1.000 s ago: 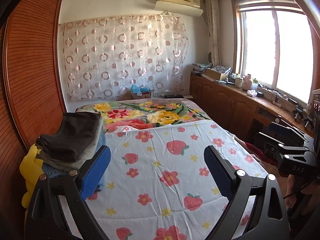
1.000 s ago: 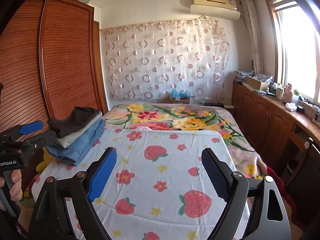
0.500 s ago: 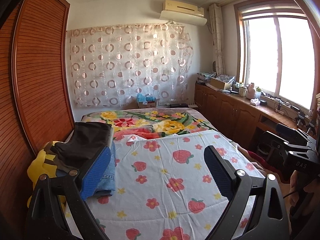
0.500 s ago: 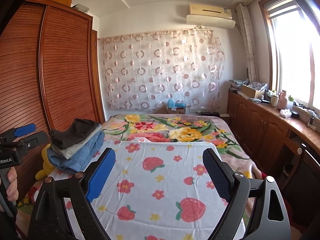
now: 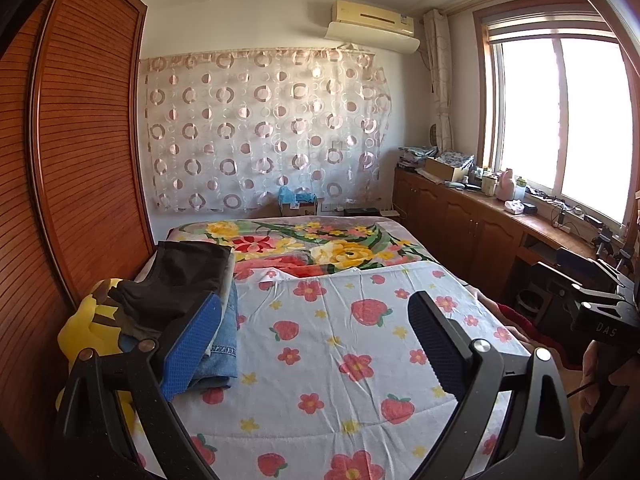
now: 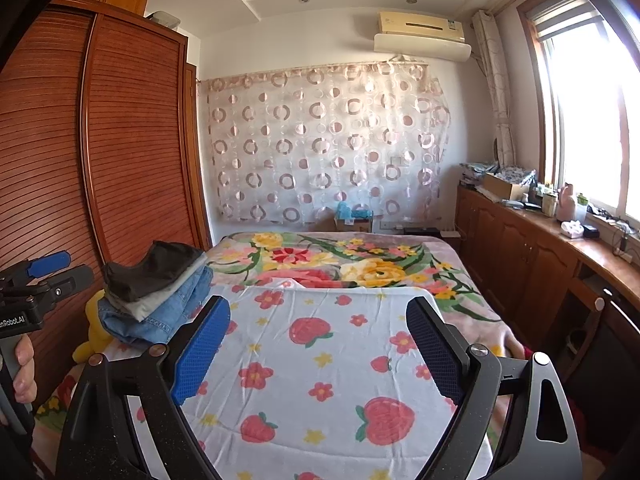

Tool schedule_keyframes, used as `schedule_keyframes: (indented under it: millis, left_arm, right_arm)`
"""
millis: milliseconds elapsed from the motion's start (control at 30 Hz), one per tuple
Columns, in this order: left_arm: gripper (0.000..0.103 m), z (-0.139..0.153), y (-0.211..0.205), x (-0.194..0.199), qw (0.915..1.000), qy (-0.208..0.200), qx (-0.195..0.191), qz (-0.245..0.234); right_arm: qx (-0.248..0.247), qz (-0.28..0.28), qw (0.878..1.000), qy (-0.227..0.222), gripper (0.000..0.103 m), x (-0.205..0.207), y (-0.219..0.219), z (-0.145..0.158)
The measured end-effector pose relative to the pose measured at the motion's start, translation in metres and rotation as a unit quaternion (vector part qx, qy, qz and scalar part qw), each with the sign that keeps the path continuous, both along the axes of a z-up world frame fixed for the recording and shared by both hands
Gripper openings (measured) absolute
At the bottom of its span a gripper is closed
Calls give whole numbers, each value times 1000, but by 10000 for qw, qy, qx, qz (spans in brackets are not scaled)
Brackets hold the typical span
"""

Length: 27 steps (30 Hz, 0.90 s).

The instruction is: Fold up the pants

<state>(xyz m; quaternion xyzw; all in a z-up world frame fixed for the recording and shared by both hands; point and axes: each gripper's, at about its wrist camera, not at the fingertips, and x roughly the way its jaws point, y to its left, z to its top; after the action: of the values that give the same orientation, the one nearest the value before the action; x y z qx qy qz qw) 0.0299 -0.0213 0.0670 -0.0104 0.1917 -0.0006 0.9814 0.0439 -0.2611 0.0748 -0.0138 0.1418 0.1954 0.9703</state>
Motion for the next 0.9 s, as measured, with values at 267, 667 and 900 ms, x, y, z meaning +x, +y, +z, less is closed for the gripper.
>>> schedule_keyframes:
  millis: [267,667,900]
  left_arm:
    - [95,0,1,0,10000,7,-12,-1]
    - [95,0,1,-1,10000,6,-2,-4]
    - [95,0,1,0,10000,10,-2,6]
  right_arm:
    - [-20,21,10000,7,91,2,0,-1]
    - [-39,33,10000,7,91,0,1,-3]
    - [-38,19,10000,-4,91,-1,2,-3]
